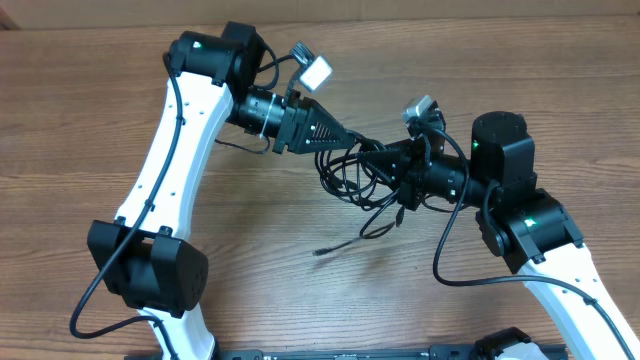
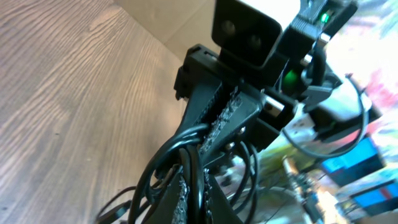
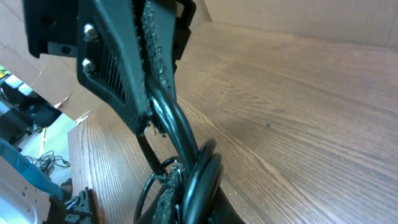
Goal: Untangle cables
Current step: 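Open the left gripper and pull it away, leaving coil in right gripper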
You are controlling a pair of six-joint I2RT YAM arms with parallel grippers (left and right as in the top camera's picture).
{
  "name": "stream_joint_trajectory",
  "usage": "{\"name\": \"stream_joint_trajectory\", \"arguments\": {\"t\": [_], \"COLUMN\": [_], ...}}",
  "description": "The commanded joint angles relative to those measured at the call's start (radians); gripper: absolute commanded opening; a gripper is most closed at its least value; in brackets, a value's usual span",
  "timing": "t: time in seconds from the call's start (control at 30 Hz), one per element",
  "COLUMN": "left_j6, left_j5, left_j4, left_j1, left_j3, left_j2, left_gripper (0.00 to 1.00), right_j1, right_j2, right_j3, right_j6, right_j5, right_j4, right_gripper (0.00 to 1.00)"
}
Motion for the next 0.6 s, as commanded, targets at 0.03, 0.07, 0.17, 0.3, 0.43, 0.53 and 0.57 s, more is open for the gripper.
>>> {"name": "stream_joint_trajectory", "arguments": {"t": [0.03, 0.07, 0.17, 0.3, 0.43, 0.53, 0.57], "left_j6": [-0.263, -0.324, -0.408, -0.566, -0.646, -0.797, -0.834], "left_j5": [0.226, 0.226, 0.226, 0.226, 0.226, 0.226, 0.226], "left_j4": [0.008, 0.008, 0.009, 0.009, 0.008, 0.002, 0.002], "left_j1": [0.061, 0.068, 0.085, 0.1, 0.115, 0.119, 0.119], "left_j3": [0.038, 0.038, 0.038, 0.038, 0.038, 0.038, 0.038], "left_j2": [-0.04, -0.04, -0.04, -0.04, -0.04, -0.04, -0.04], "left_gripper": [0.04, 0.04, 0.04, 0.07, 0.2, 0.23, 0.24], "right_j1": [0.003, 0.003, 0.003, 0.003, 0.003, 0.003, 0.003], "right_j2": [0.007, 0.007, 0.007, 0.007, 0.007, 0.007, 0.007], "right_j3": [-0.017, -0.017, -0.017, -0.017, -0.017, -0.017, -0.017], "right_j6": [-0.014, -0.014, -0.014, -0.014, -0.014, -0.014, -0.014], "right_j5": [0.023, 0.022, 0.022, 0.022, 0.022, 0.022, 0.022], "right_j4": [-0.041, -0.041, -0.041, -0.047, -0.052, -0.054, -0.054], "right_gripper": [0.04, 0.04, 0.04, 0.04, 0.04, 0.04, 0.04]}}
